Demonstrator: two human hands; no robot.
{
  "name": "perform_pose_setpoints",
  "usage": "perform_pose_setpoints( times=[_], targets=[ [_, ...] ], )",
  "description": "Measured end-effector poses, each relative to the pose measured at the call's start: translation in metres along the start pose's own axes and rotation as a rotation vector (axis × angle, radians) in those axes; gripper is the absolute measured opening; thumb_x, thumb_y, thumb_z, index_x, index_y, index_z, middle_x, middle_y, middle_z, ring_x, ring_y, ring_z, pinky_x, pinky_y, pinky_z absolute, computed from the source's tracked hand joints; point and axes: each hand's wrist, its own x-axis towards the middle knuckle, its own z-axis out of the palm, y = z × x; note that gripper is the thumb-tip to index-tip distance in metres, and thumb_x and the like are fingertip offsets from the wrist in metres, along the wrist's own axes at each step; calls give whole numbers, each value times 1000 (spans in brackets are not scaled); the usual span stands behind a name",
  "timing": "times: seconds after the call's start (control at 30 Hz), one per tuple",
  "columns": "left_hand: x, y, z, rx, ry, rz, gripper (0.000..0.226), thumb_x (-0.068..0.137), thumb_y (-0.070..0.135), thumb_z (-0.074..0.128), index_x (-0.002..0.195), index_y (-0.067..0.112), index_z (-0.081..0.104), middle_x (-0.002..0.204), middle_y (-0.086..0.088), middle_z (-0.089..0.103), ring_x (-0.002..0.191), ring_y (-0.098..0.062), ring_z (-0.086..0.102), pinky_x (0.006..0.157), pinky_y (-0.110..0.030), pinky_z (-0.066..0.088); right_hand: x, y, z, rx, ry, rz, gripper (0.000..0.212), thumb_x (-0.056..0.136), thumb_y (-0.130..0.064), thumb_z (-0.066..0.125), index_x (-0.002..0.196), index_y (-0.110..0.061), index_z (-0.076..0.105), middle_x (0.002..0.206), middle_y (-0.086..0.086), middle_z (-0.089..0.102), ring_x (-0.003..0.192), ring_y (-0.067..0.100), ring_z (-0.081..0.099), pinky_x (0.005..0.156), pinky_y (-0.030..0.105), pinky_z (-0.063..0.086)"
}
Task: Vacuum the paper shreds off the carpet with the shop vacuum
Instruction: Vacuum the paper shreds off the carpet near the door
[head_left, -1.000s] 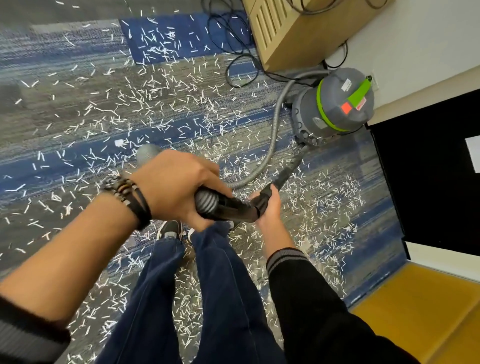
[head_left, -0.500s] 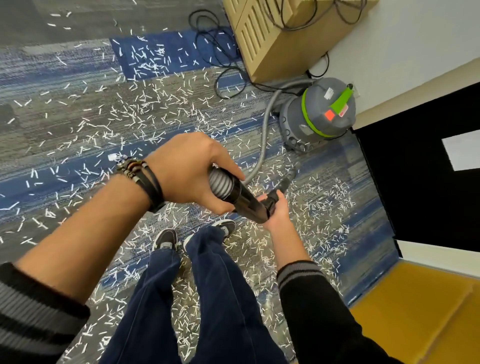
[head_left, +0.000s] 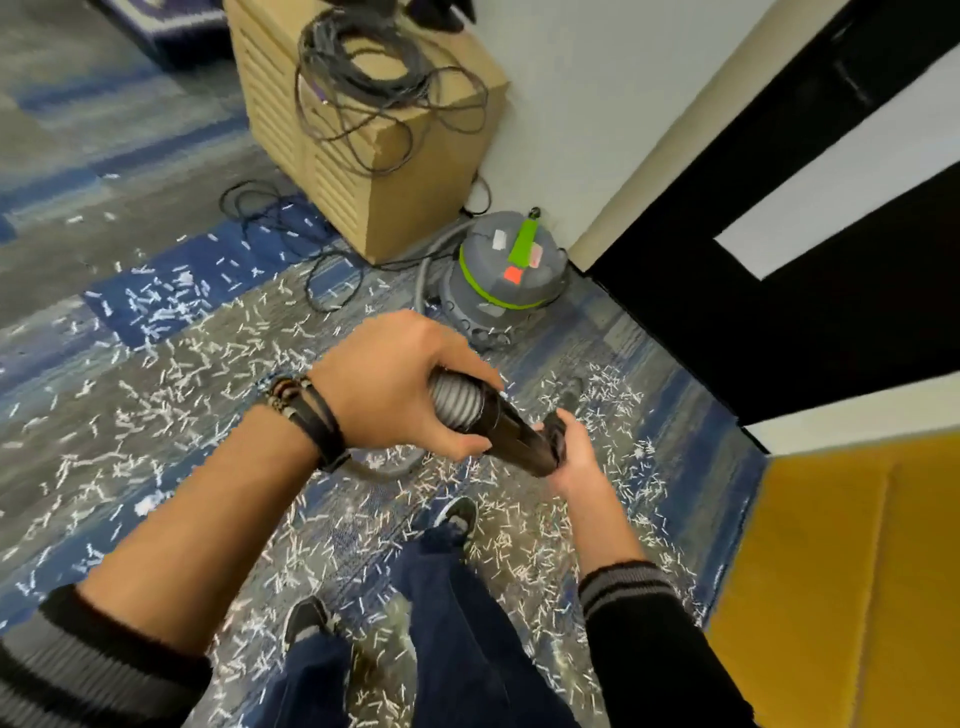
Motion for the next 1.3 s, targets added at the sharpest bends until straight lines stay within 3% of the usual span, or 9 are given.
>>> perform_pose_setpoints(
  times=[0.13,0.27,0.37,0.5,0.6,0.7,0.93,1.2,1.3],
  targets=[
    [74,12,14,70,-19,85,40,65,62,75,100,42,79,83,18,73,73,-5,66,65,-30,53,21,-81,-16,-42,-2,-39,27,98,-27,51,107,-2,51,82,20,63,62,30,66,62,39,58],
    [171,23,47,91,-86,140,41,68,63,74,103,41,78,86,18,74,77,-4,67,65,-33,56,69,-145,-42,-62,25,-8,23,86,-28,48,74,-9,50,61,8,56,56,24,54,61,27,50],
    [248,35,73,105,-183,199,41,67,62,77,104,44,77,85,16,73,77,-6,68,65,-38,57,94,-175,-71,21,46,23,32,100,-35,45,75,-16,48,55,2,55,56,19,53,56,24,48],
    [323,66,99,72,-313,290,40,66,63,80,102,47,76,85,22,74,75,3,67,65,-33,58,94,-192,-124,222,52,127,21,106,-32,41,108,-23,59,94,4,74,102,23,67,69,31,53],
    [362,90,109,78,-338,355,38,66,64,78,101,48,76,84,25,72,76,5,66,66,-30,58,104,-214,-149,152,75,111,38,104,-35,42,73,-15,49,51,4,58,59,19,54,53,28,46],
    [394,107,108,73,-305,420,39,69,64,77,102,43,78,83,23,72,73,5,65,63,-32,59,117,-245,-163,179,71,49,34,102,-32,47,74,-13,50,48,4,55,49,17,53,47,23,45],
    [443,113,134,143,-335,435,42,70,65,75,106,43,73,89,23,74,78,2,68,67,-28,60,156,-296,-181,369,58,19,34,101,-33,48,78,-8,52,53,7,56,40,19,57,41,21,48],
    [469,71,143,98,-371,321,37,68,64,78,98,43,75,86,25,71,77,3,66,69,-22,56,191,-304,-168,267,106,135,34,103,-25,45,72,-10,48,43,6,54,31,15,53,34,18,43],
    [486,61,126,161,-441,379,36,70,65,72,98,43,75,83,22,68,77,1,64,68,-29,57,195,-318,-143,163,61,181,28,102,-28,47,80,-11,51,54,3,59,40,15,57,38,17,44]
  ],
)
